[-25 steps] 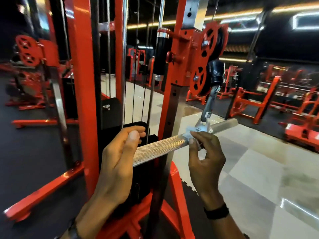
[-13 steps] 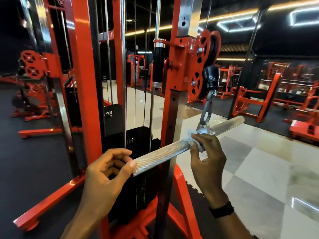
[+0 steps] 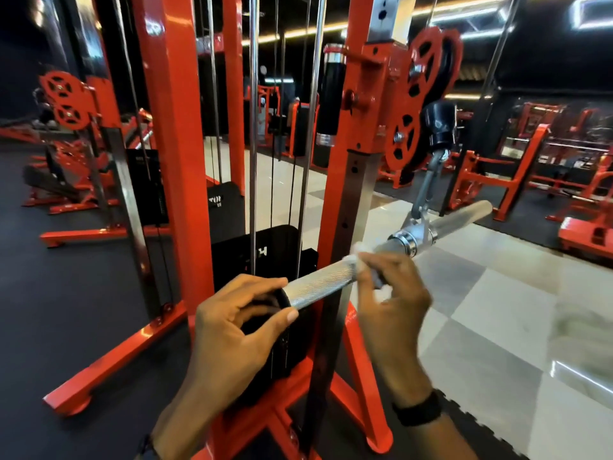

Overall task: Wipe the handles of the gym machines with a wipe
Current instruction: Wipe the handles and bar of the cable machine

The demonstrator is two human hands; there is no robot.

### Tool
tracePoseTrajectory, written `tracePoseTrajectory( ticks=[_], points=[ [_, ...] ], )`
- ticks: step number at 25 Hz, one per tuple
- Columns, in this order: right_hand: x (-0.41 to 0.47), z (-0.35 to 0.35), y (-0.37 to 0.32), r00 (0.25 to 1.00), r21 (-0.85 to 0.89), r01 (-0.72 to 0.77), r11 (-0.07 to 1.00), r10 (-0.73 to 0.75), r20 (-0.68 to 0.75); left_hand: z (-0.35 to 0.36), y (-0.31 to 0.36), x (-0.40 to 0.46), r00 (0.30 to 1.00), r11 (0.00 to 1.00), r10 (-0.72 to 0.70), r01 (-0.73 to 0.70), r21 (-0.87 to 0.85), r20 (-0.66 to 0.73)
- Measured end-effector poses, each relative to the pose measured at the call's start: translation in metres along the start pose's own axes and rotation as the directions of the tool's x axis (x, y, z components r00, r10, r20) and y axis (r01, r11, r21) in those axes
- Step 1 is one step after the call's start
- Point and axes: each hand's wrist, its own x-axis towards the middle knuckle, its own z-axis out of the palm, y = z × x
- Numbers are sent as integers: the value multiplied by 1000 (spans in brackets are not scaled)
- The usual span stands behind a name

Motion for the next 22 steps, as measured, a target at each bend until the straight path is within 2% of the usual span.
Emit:
tracePoseTrajectory(
  ticks=[3, 6, 8, 10, 12, 14, 22],
  points=[
    [-43, 16, -50, 968, 105, 108, 989, -129, 217, -2, -2, -4, 1000, 1000, 15, -15, -9, 11],
    [-52, 20, -59, 934, 155, 160, 975, -200, 295, -5, -1, -7, 999, 999, 41, -41, 5, 21],
    [-37, 11, -44, 945, 137, 176, 975, -206, 253, -2, 3, -8, 1000, 1000, 15, -15, -8, 2],
    [-14, -1, -14, 973, 38, 161, 986, -165, 159, 3, 8, -9, 1000, 1000, 19, -19, 11, -20],
    [14, -14, 23, 994, -90, 95, 991, -90, 60, 7, 9, -9, 999, 999, 27, -26, 29, -35],
    [34, -23, 49, 1000, -141, 21, 990, -23, -12, 10, 9, -10, 998, 1000, 21, -19, 25, -56],
    [36, -19, 62, 997, -39, -8, 999, 5, -71, 12, 21, -9, 997, 998, 24, -19, 58, -77]
  ],
)
